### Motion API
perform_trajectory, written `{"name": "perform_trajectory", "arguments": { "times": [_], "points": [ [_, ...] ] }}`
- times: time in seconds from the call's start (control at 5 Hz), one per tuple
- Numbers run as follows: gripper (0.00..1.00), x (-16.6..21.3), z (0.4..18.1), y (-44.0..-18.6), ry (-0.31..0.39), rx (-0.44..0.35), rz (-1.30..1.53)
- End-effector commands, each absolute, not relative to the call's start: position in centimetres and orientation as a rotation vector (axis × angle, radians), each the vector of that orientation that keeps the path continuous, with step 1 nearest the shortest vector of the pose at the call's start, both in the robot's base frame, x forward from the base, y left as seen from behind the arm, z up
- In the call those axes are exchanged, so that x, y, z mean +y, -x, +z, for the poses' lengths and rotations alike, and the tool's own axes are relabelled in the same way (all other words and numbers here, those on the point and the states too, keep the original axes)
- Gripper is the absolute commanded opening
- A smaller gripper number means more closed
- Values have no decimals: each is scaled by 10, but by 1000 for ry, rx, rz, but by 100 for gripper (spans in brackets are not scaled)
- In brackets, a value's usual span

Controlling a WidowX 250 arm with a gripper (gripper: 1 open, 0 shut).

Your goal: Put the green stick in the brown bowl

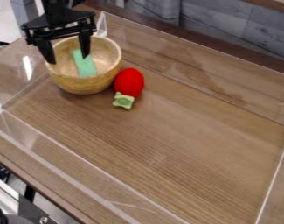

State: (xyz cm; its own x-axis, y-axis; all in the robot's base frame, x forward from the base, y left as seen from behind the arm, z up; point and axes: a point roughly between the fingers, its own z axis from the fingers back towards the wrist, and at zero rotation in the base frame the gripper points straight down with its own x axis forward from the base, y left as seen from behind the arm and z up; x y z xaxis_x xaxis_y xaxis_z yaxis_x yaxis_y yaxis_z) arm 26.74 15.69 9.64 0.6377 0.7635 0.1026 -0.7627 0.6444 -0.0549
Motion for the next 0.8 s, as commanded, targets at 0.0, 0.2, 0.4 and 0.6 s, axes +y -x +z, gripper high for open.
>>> {"name": "perform_trajectory", "arguments": {
  "times": [0.0,0.2,0.4,0.6],
  "points": [
    [100,152,127,-269,30,-177,869],
    [100,149,129,-270,63,-149,820],
    [100,145,130,-272,92,-121,770],
    [100,136,143,-269,114,-103,728]
  ]
}}
